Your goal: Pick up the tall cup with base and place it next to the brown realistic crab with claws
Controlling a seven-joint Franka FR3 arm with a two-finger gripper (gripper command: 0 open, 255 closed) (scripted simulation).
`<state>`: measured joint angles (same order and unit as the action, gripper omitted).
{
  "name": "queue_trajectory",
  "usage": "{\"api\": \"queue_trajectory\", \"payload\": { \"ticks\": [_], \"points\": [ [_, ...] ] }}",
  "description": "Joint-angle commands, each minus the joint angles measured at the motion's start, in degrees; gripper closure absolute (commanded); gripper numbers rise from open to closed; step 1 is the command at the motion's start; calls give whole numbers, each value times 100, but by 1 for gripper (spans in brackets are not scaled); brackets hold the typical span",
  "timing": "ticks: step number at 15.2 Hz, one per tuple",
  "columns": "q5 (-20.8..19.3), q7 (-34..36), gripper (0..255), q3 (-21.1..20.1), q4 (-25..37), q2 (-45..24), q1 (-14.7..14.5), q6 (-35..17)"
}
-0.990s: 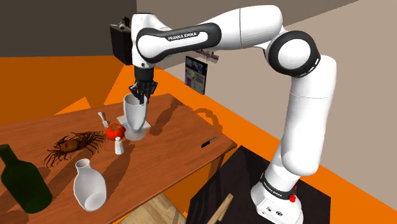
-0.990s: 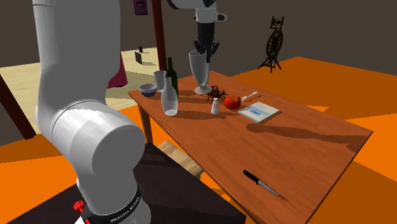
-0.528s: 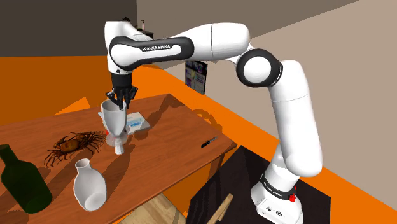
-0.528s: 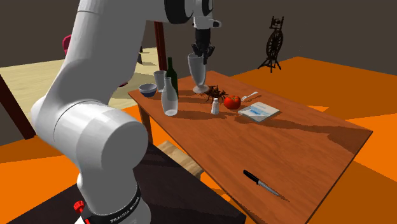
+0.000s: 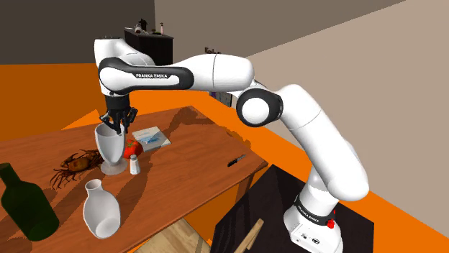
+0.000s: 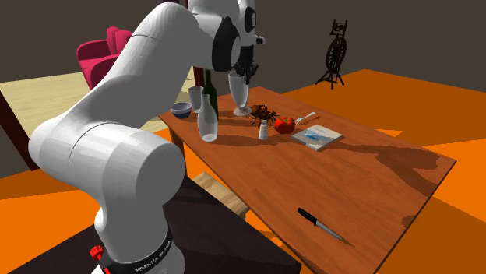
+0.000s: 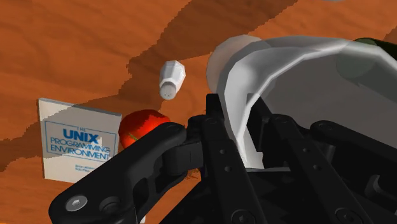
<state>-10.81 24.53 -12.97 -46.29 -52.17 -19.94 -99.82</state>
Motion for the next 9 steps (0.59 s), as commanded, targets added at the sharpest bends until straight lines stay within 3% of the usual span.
{"api": "queue_trajectory", "payload": {
  "ticks": [1,9],
  "points": [
    [-4,20,255,-1,-161,11,14,-160],
    [-28,69,255,7,-754,-7,75,-761]
  ]
}}
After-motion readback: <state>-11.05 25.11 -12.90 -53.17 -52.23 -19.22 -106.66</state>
